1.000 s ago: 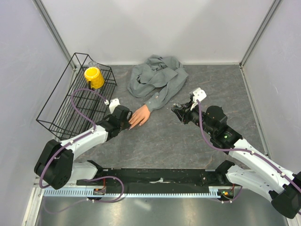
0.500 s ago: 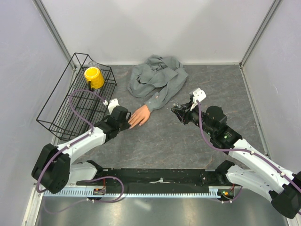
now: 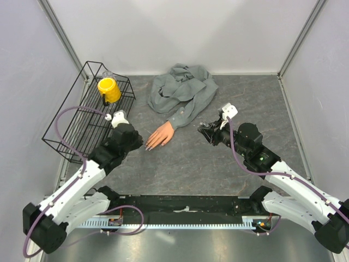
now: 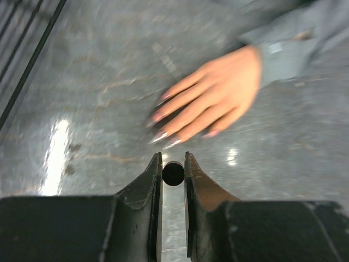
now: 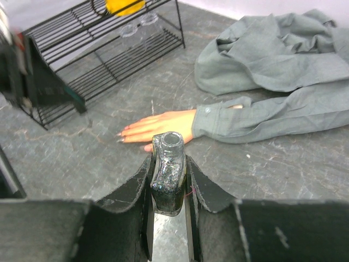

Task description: Paint the nails

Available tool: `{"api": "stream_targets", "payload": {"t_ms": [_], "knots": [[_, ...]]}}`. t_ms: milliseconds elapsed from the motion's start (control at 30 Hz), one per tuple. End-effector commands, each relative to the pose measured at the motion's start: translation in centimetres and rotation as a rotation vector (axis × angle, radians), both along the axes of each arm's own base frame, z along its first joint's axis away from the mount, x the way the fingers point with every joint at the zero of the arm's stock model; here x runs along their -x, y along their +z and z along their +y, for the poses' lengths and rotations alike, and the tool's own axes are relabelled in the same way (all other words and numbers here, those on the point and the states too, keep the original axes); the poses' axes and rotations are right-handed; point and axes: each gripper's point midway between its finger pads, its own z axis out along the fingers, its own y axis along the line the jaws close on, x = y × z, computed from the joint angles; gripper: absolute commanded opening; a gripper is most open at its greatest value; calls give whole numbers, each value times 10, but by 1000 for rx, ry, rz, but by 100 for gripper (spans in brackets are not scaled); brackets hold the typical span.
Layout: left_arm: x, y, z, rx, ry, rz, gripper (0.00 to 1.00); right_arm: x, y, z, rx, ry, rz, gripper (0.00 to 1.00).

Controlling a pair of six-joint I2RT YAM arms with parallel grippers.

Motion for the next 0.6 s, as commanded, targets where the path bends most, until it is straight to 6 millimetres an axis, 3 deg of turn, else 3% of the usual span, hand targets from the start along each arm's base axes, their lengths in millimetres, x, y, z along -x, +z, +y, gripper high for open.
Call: {"api": "stream_targets", "payload": {"t_ms": [0,100,133,200,233,333,433,567], "knots": [[-10,78,-19,29,-175,-210,2,11,22,7,-17,82,-38,0],[-3,126,-59,103,-437,-335,2,37,21,28,1,282,-12,0],[8,154,-79,157,-568,-384,2,53,30,37,-11,390,-14,0],[17,177,-96,167,-707,-433,2,64,30,46,-5,483,8,0],[31,202,-110,212,-826,-474,2,71,26,47,15,513,37,0],[55,234,-131,263,-1039,-534,2,81,27,50,24,548,38,0],[64,250,-143,286,-1157,-545,2,87,39,51,17,561,17,0],[63,257,-151,281,-1227,-540,2,91,49,48,11,553,2,0]]}}
